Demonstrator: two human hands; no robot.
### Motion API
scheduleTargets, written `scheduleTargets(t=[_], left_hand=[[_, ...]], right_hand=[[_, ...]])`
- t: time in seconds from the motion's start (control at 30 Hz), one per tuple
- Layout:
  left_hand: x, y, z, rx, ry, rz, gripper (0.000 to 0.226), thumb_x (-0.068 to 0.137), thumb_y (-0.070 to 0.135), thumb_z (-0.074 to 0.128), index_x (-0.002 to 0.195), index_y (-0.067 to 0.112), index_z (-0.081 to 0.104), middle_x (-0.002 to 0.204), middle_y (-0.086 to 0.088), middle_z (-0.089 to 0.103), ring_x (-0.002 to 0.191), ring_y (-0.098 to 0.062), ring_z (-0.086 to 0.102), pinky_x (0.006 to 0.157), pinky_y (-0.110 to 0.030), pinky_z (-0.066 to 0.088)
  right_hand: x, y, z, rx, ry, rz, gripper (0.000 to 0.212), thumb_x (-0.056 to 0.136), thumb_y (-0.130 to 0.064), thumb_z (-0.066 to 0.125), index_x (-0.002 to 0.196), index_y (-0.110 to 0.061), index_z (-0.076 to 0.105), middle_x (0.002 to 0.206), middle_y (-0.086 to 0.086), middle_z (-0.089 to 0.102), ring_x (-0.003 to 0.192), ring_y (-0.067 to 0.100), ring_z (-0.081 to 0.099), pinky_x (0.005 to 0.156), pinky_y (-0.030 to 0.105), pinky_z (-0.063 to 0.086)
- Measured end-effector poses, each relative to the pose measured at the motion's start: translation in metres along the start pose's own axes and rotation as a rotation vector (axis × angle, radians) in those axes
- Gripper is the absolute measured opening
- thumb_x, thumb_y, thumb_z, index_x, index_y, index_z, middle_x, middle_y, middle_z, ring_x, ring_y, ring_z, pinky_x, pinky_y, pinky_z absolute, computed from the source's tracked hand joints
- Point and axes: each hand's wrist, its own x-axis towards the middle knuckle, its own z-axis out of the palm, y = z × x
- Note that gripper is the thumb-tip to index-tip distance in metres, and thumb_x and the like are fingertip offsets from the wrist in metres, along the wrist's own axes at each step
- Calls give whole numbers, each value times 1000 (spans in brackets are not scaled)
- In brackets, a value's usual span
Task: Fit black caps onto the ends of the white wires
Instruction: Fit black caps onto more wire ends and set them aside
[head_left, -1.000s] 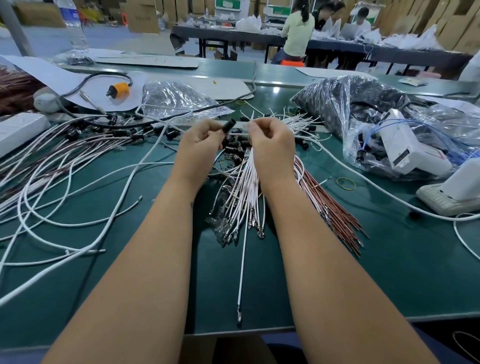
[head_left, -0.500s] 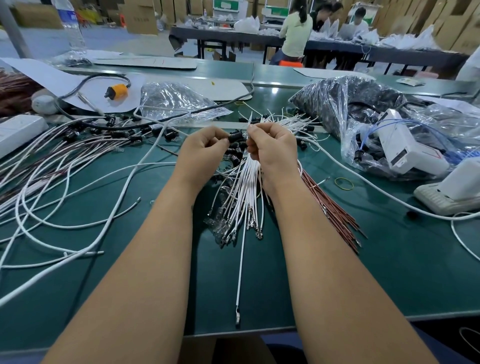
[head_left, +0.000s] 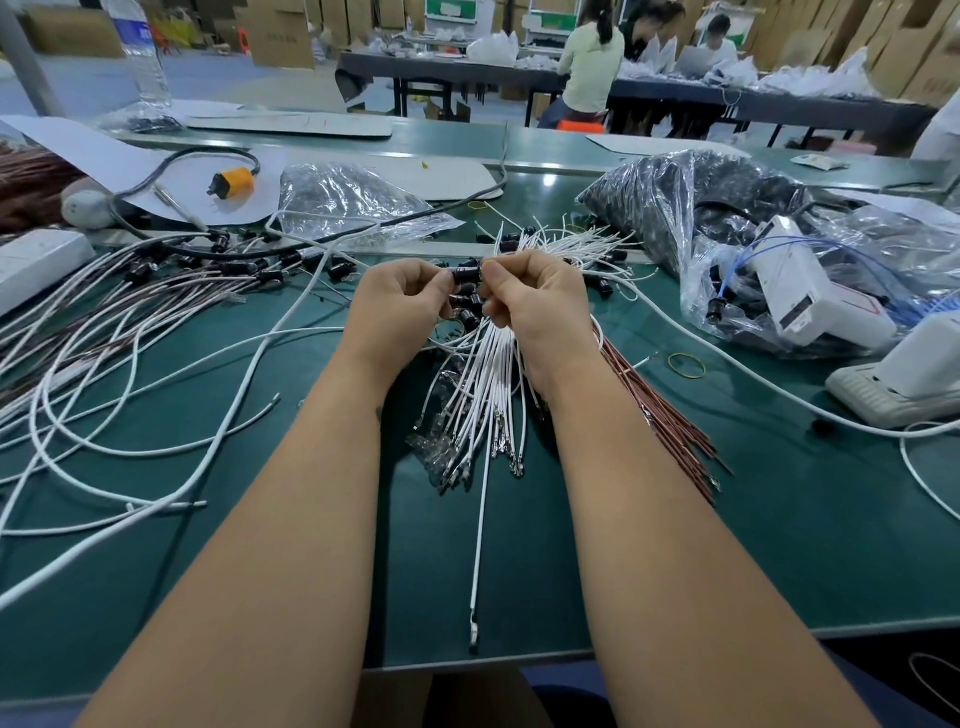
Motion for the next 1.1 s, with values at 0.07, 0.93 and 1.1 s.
scheduleTargets(t=[0.07, 0.93, 1.1], left_hand=[[-1, -1, 0, -21, 10, -3, 18, 94, 15, 58, 86, 3, 68, 59, 1, 59, 44, -3, 39, 46, -13, 33], [-4, 5, 1, -60, -100, -23, 16, 91, 13, 63, 76, 16, 67, 55, 9, 64, 46, 1, 52, 48, -10, 39], [-4, 4, -1, -88, -61, -4, 18, 86, 16, 70, 69, 19, 68, 45, 16, 54, 41, 3, 43, 45, -7, 33]], right_hand=[[0, 2, 0, -11, -18, 9, 17, 93, -1, 59, 78, -10, 61, 66, 5, 60, 46, 5, 52, 46, 16, 41], [4, 8, 2, 55, 97, 5, 12, 94, -8, 59, 84, -12, 65, 64, 0, 60, 49, 4, 53, 49, 18, 45], [5, 6, 2, 83, 88, 89, 16, 94, -7, 58, 80, -11, 63, 61, 0, 57, 47, 4, 49, 49, 19, 43]])
